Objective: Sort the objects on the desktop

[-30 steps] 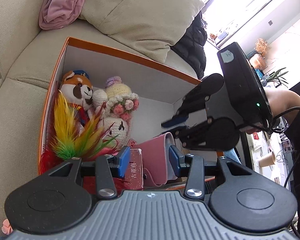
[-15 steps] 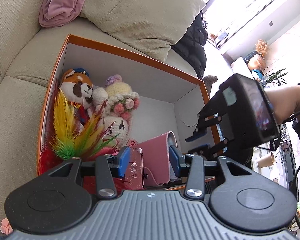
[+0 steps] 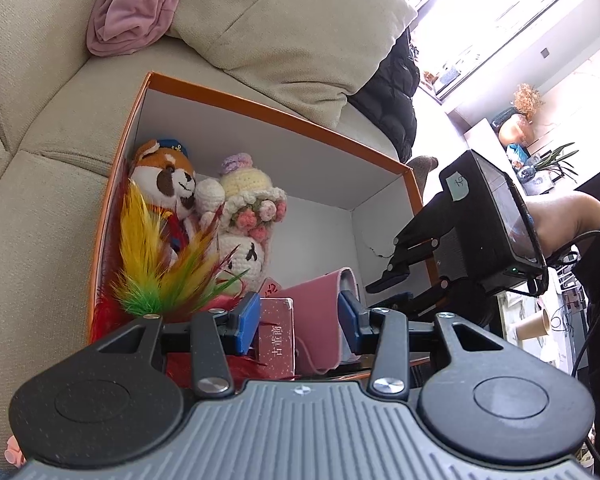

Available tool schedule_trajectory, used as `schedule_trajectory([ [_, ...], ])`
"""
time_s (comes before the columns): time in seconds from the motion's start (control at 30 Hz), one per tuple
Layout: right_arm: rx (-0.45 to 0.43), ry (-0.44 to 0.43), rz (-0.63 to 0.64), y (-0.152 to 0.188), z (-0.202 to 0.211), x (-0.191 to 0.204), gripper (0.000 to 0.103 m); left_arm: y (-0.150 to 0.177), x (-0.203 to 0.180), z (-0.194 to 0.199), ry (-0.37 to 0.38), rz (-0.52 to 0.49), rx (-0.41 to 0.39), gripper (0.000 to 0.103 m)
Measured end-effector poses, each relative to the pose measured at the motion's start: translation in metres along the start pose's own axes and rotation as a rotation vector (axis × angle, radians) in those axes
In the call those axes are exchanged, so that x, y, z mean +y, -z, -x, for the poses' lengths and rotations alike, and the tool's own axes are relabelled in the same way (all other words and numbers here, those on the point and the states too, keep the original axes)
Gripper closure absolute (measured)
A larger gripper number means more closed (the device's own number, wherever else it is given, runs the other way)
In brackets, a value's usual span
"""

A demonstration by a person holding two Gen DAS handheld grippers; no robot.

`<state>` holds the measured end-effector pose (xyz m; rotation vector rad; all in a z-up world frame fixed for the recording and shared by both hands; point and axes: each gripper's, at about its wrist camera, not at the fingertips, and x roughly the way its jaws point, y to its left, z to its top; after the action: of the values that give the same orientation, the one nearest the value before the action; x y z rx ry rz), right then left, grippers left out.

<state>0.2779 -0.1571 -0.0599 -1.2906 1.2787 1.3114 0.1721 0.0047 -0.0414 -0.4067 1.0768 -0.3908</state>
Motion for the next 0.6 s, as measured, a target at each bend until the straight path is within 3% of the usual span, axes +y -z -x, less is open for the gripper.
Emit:
schedule_trajectory([
  [0.07, 0.026, 0.013, 0.003, 0.001, 0.002, -0.003, 0.083, 0.0, 0.0, 0.004, -0.001, -0.004, -0.007, 0.055],
  [0.27, 0.069, -0.065, 0.032, -0.003, 0.005, -0.001, 0.083, 0.005, 0.001, 0.024, -0.011, -0.024, -0.021, 0.055],
  [0.37, 0.04, -0.067, 0.025, -0.008, 0.002, -0.004, 0.083, 0.009, 0.004, 0.037, -0.021, -0.032, -0.035, 0.054],
  [0.5, -0.061, -0.11, -0.048, -0.012, 0.008, -0.015, 0.083, 0.013, 0.012, 0.052, -0.055, -0.026, -0.048, 0.054],
  [0.6, -0.079, -0.106, -0.072, -0.015, 0.007, -0.022, 0.083, 0.017, 0.019, 0.06, -0.084, -0.015, -0.055, 0.054],
])
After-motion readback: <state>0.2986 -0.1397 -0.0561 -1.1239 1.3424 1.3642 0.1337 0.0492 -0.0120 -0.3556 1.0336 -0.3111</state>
